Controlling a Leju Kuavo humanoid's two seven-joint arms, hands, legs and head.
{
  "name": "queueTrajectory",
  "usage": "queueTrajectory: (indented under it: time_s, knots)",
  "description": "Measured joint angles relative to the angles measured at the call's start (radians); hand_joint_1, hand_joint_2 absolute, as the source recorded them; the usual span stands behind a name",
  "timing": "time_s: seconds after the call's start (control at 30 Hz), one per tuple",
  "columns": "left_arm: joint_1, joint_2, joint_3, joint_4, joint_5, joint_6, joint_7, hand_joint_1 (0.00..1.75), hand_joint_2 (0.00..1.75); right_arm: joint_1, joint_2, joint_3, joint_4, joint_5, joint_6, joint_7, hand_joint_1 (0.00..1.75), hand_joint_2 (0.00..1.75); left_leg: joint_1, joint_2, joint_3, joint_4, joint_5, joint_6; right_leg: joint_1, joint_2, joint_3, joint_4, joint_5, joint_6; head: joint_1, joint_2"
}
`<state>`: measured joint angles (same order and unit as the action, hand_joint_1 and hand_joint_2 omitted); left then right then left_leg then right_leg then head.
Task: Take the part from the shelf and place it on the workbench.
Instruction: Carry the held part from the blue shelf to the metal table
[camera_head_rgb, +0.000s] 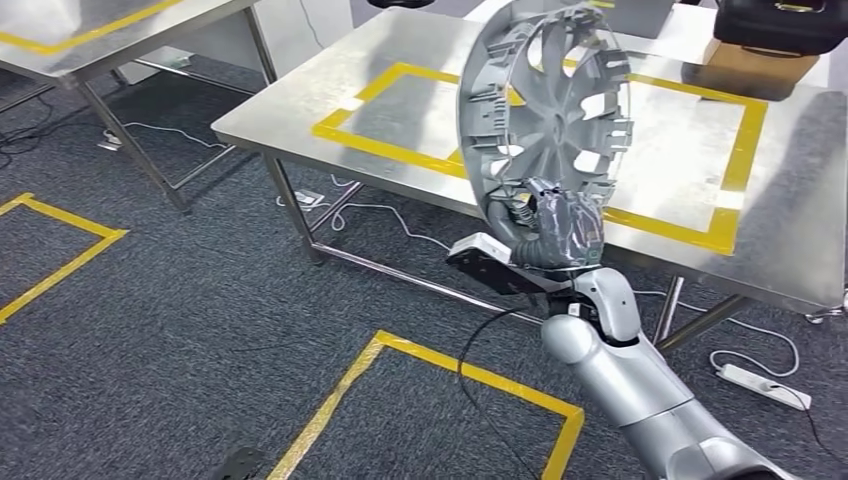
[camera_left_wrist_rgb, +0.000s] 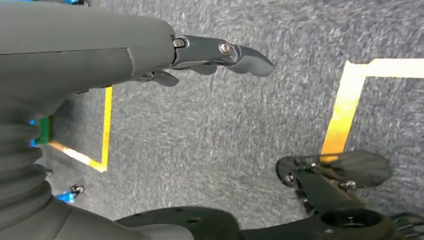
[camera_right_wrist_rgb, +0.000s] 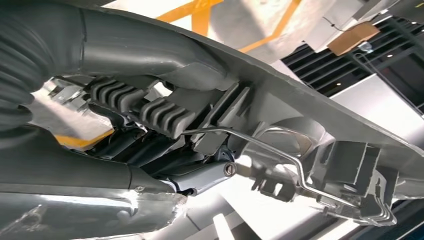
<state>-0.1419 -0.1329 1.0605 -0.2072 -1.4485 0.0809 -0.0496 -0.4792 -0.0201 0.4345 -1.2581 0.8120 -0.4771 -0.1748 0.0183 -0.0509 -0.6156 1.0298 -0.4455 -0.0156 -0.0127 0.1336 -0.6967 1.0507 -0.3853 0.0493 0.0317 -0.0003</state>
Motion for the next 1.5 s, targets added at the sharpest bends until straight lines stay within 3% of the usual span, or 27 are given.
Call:
queueTrajectory:
  time_s: [0.03,0.1,0.17,0.2,0.23,0.27,0.33,0.4,0.47,0.53,0.63,0.7,0.73,0.77,0.83,0.9,1.07,1.3,1.5]
  knots:
    - [-0.001,0.0,0.0,0.0,0.0,0.0,0.0,0.0,1.75,0.001,0.0,0.0,0.0,0.0,0.0,0.0,1.75,1.75,0.0,0.011,0.001,-0.003,0.002,0.007,0.002,-0.026,-0.012,0.021,-0.013,0.003,0.004,0.0]
    - [-0.001,0.001,0.0,0.0,0.0,0.0,0.0,0.0,1.75,0.002,0.0,0.001,0.0,0.0,0.0,-0.001,1.75,1.75,-0.004,0.034,0.002,-0.005,0.003,0.017,0.007,-0.092,-0.06,0.125,-0.068,0.008,0.012,0.0]
    - [0.003,0.002,0.0,0.0,0.0,0.001,0.0,0.0,1.75,0.004,0.0,0.002,0.0,0.0,0.0,-0.002,1.75,1.75,-0.008,0.059,0.003,-0.005,0.001,0.021,0.006,-0.119,-0.115,0.243,-0.115,0.011,0.013,0.0]
    - [0.003,0.002,0.0,0.0,0.0,0.001,0.0,0.0,1.75,0.005,0.0,0.002,0.0,0.0,0.0,-0.002,1.75,1.75,-0.009,0.072,0.004,-0.005,-0.001,0.022,0.006,-0.123,-0.123,0.264,-0.115,0.012,0.013,0.0]
    - [0.003,0.002,0.0,0.0,0.0,0.001,0.0,0.0,1.75,0.005,0.0,0.002,0.0,0.0,0.0,-0.002,1.75,1.75,-0.009,0.084,0.005,-0.004,-0.002,0.021,0.006,-0.127,-0.112,0.246,-0.1,0.012,0.013,0.0]
    - [0.003,0.002,0.0,0.0,0.0,0.002,0.0,0.0,1.75,0.005,0.0,0.002,0.0,0.0,0.0,-0.002,1.75,1.75,-0.009,0.096,0.008,-0.004,-0.004,0.02,0.006,-0.135,-0.081,0.194,-0.072,0.011,0.013,0.0]
    - [0.003,0.002,0.0,0.0,0.0,0.002,0.0,0.0,1.75,0.005,0.0,0.001,0.0,-0.001,0.0,-0.002,1.75,1.75,-0.013,0.116,0.015,-0.003,-0.011,0.012,0.012,-0.177,-0.007,0.065,-0.028,0.006,0.013,0.0]
    - [0.003,0.002,0.0,0.0,0.0,0.002,0.0,0.0,1.75,0.005,0.001,0.001,0.0,-0.001,-0.001,-0.001,1.75,1.75,-0.02,0.132,0.021,-0.003,-0.015,0.003,0.019,-0.199,0.027,0.006,-0.018,-0.004,0.011,0.0]
    - [0.002,0.002,0.0,0.0,-0.001,0.002,0.0,0.0,1.75,0.005,0.001,0.0,0.0,-0.001,-0.001,-0.001,1.75,1.75,-0.021,0.153,0.026,-0.006,-0.018,-0.007,0.02,-0.175,0.026,0.003,-0.016,-0.017,0.01,0.0]
    - [-0.001,0.002,0.0,0.0,-0.001,0.002,0.0,0.0,1.75,0.005,0.001,-0.001,-0.001,-0.001,-0.001,-0.001,1.75,1.75,-0.017,0.136,0.021,0.012,-0.037,-0.017,0.015,-0.15,0.026,-0.001,-0.013,-0.028,0.009,0.0]
    - [0.0,0.002,0.0,0.0,-0.001,0.003,0.0,0.0,1.75,0.005,0.003,-0.001,0.0,0.0,-0.001,-0.001,1.75,1.75,-0.013,0.072,-0.055,0.168,-0.115,-0.026,0.009,-0.116,0.027,-0.003,-0.01,-0.042,0.001,0.0]
    - [0.002,0.001,0.0,0.0,0.0,0.003,0.001,0.0,1.75,0.007,0.004,0.0,0.0,0.0,-0.001,-0.001,1.75,1.75,-0.013,0.062,-0.106,0.255,-0.134,-0.027,0.009,-0.091,0.027,-0.003,-0.009,-0.044,0.0,0.0]
    - [0.002,0.002,0.0,0.0,-0.001,0.003,0.001,0.0,1.75,0.007,0.004,0.0,0.0,0.001,-0.002,-0.001,1.75,1.75,-0.013,0.061,-0.11,0.252,-0.117,-0.027,0.008,-0.079,0.027,-0.003,-0.008,-0.044,-0.001,0.0]
    - [0.001,0.002,0.0,0.0,-0.001,0.003,0.002,0.0,1.75,0.007,0.004,0.0,0.0,0.004,-0.004,-0.001,1.75,1.75,-0.012,0.059,-0.096,0.216,-0.086,-0.026,0.007,-0.069,0.027,-0.003,-0.008,-0.043,-0.001,0.0]
    - [-0.002,0.003,0.0,0.0,-0.003,0.003,0.003,0.0,1.75,0.007,0.005,0.0,0.0,0.016,-0.013,-0.001,1.75,1.75,-0.009,0.049,-0.043,0.096,-0.021,-0.026,0.007,-0.054,0.026,-0.001,-0.007,-0.035,-0.004,0.0]
    - [-0.004,0.004,0.0,0.0,-0.003,0.003,0.004,0.0,1.75,0.007,0.005,0.0,0.0,0.028,-0.023,0.0,1.75,1.75,-0.006,0.036,-0.007,0.015,0.003,-0.02,0.008,-0.043,0.021,0.0,-0.005,-0.023,-0.005,0.0]
    - [-0.004,0.006,0.0,0.0,-0.005,0.003,0.004,0.0,1.75,0.009,0.005,0.001,0.0,0.041,-0.027,0.002,1.75,1.75,-0.008,0.03,-0.003,-0.007,0.008,-0.009,0.01,-0.047,0.023,-0.011,0.001,-0.039,-0.005,0.0]
    - [-0.006,0.007,0.0,0.0,-0.007,0.002,0.004,0.0,1.75,0.005,0.005,0.003,0.0,0.05,-0.027,0.004,1.75,1.75,-0.009,0.026,-0.004,-0.007,0.01,0.0,0.009,-0.054,0.031,-0.024,0.007,-0.012,-0.006,0.0]
    - [-0.01,0.009,0.0,0.0,-0.008,0.002,0.005,0.0,1.75,0.005,0.005,0.003,0.0,0.051,-0.027,0.005,1.75,1.75,-0.009,0.026,-0.004,-0.008,0.011,0.0,0.009,-0.054,0.029,-0.024,0.007,-0.009,-0.006,0.0]
